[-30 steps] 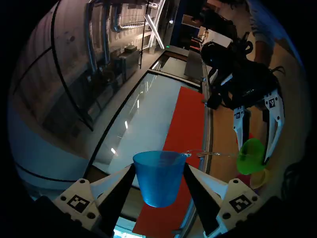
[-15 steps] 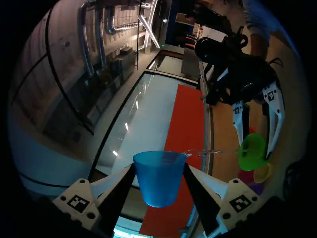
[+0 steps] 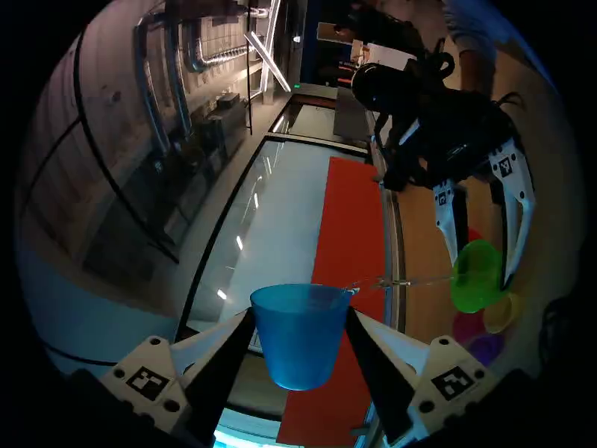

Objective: Pour water

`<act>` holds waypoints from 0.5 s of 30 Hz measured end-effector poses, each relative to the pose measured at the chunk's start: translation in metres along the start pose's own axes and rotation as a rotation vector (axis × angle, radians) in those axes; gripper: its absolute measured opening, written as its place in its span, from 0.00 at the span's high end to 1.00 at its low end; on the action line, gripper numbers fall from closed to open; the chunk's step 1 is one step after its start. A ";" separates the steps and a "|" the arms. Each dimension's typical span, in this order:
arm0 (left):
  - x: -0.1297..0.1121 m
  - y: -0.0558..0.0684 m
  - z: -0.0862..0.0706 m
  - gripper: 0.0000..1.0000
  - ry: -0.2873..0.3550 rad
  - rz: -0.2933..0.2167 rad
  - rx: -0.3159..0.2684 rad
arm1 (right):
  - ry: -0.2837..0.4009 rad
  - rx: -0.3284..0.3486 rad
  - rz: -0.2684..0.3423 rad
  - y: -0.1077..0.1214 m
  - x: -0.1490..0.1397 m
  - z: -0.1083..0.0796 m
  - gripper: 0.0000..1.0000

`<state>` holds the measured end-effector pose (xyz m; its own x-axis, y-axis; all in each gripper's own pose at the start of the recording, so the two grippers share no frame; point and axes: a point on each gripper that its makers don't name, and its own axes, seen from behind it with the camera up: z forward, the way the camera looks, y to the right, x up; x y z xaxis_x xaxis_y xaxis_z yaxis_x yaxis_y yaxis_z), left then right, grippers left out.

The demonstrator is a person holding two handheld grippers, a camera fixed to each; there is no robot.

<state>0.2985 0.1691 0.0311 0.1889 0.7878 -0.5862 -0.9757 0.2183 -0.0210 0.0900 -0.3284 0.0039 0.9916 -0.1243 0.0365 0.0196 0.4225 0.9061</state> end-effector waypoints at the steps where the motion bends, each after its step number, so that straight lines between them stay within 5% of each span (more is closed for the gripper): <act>1: 0.000 0.000 0.000 0.14 0.001 0.005 0.000 | 0.001 0.000 0.000 0.000 0.000 0.000 0.11; 15: 0.002 0.002 0.000 0.14 0.002 0.078 -0.006 | 0.007 -0.005 0.002 0.001 0.000 0.000 0.11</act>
<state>0.2970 0.1712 0.0293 0.1120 0.8011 -0.5880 -0.9880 0.1530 0.0202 0.0901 -0.3282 0.0054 0.9924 -0.1175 0.0356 0.0182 0.4276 0.9038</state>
